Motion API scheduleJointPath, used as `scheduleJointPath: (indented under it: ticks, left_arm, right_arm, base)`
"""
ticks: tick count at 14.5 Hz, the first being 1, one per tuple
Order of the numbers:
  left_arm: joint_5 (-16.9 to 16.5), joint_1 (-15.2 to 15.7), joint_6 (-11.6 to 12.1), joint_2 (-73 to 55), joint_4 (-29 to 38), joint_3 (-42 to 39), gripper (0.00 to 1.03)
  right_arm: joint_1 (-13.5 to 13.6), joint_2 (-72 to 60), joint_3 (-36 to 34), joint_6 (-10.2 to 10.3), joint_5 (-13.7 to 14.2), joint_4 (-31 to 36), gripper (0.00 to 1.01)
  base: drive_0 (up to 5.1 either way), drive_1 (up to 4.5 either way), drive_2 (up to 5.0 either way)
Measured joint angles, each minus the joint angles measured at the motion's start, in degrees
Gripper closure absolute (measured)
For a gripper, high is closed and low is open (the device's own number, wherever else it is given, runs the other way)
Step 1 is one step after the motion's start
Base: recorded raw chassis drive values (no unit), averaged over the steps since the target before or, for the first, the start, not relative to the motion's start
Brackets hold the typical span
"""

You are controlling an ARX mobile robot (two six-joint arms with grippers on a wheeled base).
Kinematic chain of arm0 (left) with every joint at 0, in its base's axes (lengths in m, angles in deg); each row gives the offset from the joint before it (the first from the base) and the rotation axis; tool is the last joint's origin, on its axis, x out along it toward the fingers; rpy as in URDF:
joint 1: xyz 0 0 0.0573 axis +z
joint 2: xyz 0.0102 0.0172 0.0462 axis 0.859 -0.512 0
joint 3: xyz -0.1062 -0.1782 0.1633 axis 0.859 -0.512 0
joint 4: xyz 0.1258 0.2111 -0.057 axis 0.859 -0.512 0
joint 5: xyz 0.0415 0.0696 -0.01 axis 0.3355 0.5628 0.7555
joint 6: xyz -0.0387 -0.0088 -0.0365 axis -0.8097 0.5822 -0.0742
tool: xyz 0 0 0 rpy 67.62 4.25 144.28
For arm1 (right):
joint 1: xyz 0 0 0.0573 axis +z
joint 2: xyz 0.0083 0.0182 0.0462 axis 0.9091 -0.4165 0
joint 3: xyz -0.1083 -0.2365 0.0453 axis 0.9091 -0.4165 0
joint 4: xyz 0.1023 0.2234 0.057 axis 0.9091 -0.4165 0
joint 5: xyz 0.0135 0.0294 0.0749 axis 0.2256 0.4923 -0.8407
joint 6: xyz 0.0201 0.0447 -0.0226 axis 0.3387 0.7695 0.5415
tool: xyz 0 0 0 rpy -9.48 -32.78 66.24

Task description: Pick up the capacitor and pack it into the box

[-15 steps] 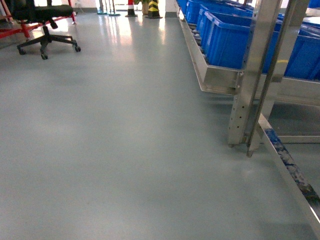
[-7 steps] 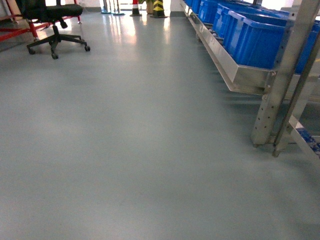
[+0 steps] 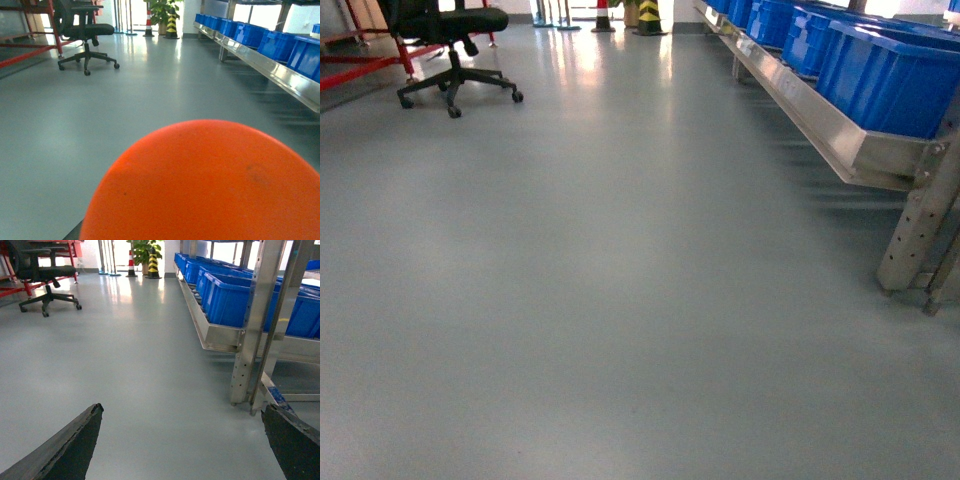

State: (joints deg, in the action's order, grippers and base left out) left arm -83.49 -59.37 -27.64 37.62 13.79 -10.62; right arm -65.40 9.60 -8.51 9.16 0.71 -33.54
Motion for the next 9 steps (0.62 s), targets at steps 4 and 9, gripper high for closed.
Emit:
scheduleJointPath:
  ticks: [4, 9]
  left_arm:
    - [-0.02, 0.00, 0.00, 0.00, 0.07, 0.00, 0.60]
    - [0.02, 0.02, 0.00, 0.00, 0.02, 0.00, 0.60]
  right_arm:
    - [0.00, 0.00, 0.00, 0.00, 0.04, -0.17, 0.03]
    - [0.00, 0.00, 0.00, 0.00, 0.04, -0.26, 0.03]
  base:
    - [-5.0, 2.42, 2.4]
    - [-5.0, 2.46, 2.5]
